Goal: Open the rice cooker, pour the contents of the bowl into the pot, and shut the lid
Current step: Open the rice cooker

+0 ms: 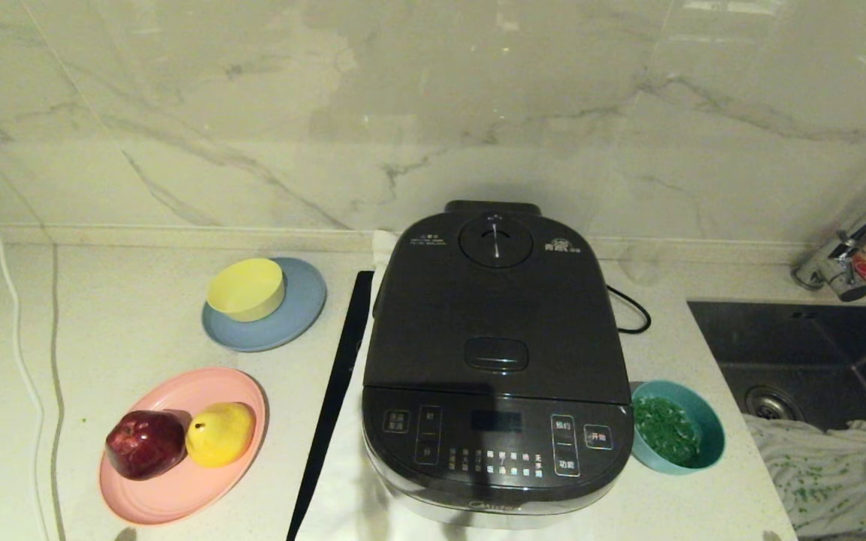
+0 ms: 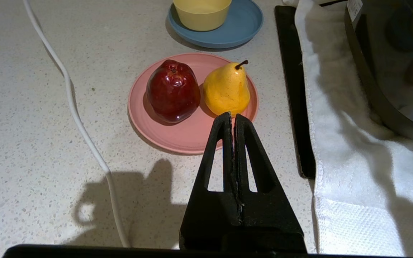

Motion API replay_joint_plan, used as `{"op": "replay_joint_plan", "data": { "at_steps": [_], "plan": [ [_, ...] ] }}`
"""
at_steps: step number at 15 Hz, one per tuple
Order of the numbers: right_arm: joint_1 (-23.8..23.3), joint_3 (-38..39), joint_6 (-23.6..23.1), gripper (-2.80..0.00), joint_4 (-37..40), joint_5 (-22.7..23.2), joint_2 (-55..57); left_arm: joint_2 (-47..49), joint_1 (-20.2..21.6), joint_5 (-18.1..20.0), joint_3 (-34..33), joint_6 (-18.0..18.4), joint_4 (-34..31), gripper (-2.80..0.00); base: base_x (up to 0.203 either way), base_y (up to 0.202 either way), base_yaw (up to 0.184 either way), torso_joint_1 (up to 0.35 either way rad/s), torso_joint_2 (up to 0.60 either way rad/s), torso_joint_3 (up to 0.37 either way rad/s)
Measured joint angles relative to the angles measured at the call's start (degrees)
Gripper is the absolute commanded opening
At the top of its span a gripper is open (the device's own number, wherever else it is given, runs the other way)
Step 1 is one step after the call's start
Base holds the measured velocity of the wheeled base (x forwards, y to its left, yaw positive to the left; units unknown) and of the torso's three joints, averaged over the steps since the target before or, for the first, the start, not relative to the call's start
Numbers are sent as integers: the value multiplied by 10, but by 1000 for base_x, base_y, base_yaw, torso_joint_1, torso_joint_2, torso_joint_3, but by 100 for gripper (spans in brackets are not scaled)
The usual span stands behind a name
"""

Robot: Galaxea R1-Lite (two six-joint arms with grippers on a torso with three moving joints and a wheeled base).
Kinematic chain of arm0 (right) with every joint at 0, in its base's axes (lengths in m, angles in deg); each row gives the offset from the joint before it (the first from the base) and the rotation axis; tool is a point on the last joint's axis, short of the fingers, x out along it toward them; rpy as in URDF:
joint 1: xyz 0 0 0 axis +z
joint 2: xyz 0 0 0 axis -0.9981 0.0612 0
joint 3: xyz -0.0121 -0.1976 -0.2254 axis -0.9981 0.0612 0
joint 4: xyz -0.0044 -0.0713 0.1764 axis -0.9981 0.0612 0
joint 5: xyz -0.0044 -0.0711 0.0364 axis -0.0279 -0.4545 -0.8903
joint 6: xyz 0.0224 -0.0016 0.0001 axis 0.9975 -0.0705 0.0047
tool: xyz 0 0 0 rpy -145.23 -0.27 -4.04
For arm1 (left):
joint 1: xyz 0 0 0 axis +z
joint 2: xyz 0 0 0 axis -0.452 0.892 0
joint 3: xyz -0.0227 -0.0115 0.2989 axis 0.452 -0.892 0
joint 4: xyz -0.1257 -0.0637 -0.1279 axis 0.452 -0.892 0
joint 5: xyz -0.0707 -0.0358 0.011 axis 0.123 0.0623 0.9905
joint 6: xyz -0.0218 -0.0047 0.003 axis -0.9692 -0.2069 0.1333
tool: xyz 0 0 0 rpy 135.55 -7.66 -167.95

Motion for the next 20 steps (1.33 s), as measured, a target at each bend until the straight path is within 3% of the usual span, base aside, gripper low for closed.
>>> {"op": "replay_joint_plan", "data": {
  "at_steps": [10,20],
  "plan": [
    [0,0,0,-280,0,0,0,0,0,-1,0,0,0,-280,0,0,0,0,0,0],
    [0,0,0,-280,0,0,0,0,0,-2,7,31,-10,-280,0,0,0,0,0,0]
  ]
}}
